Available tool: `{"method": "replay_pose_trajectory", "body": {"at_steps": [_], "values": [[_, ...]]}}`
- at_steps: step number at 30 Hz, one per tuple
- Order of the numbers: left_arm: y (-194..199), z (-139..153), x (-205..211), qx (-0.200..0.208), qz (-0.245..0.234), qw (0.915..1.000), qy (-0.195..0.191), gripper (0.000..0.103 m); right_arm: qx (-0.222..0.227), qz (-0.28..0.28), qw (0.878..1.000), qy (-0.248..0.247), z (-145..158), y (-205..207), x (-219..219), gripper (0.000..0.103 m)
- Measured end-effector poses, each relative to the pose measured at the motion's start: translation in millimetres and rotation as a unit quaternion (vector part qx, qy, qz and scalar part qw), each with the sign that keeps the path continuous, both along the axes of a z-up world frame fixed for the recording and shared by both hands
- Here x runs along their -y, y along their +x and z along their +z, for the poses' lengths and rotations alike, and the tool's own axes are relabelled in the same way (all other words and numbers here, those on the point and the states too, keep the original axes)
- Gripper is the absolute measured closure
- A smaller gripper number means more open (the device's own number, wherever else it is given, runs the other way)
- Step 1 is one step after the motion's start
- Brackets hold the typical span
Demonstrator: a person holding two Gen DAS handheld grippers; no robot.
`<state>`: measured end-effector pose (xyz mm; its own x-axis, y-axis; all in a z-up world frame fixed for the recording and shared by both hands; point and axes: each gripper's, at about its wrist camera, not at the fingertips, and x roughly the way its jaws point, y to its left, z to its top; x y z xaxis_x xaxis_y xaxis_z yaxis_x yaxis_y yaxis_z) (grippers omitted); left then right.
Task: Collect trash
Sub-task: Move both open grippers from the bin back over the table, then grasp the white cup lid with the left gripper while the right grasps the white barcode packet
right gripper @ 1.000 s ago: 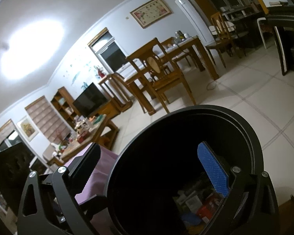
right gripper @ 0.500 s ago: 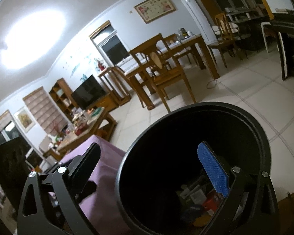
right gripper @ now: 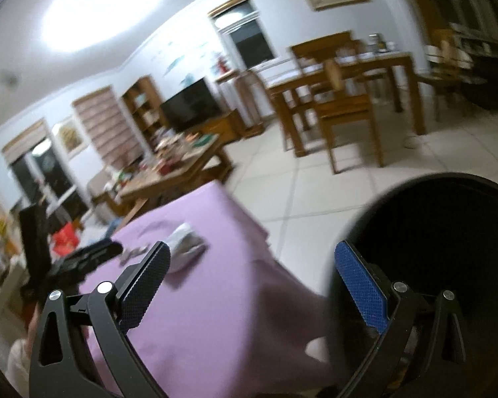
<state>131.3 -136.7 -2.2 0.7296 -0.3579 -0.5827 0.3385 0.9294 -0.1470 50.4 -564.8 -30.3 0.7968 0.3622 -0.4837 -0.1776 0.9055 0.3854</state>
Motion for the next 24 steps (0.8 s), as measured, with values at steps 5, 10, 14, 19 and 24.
{"method": "replay_pose_trajectory", "body": {"at_steps": [5, 10, 14, 19, 24], "values": [[25.9, -13.0, -71.9, -0.036, 0.061, 0.9974, 0.015, 0.006, -0.02, 0.084, 0.995, -0.049, 6.2, 29.7, -78.2, 0.005], [45.1, -27.1, -90.5, -0.067, 0.054, 0.9951, 0.049, 0.012, -0.04, 0.134, 0.983, -0.117, -1.2, 66.3, -150.6, 0.005], [58.4, -38.1, -96.6, -0.098, 0.036, 0.9933, 0.05, 0.036, -0.064, 0.169, 0.968, -0.177, -13.7, 93.3, -193.7, 0.005], [62.4, -42.8, -102.9, -0.111, 0.024, 0.9928, 0.038, 0.056, -0.074, 0.22, 0.941, -0.245, -27.9, 118.6, -230.4, 0.006], [59.4, -40.2, -103.9, -0.113, 0.021, 0.993, 0.029, 0.065, -0.092, 0.248, 0.923, -0.278, -48.3, 138.7, -245.3, 0.005]]}}
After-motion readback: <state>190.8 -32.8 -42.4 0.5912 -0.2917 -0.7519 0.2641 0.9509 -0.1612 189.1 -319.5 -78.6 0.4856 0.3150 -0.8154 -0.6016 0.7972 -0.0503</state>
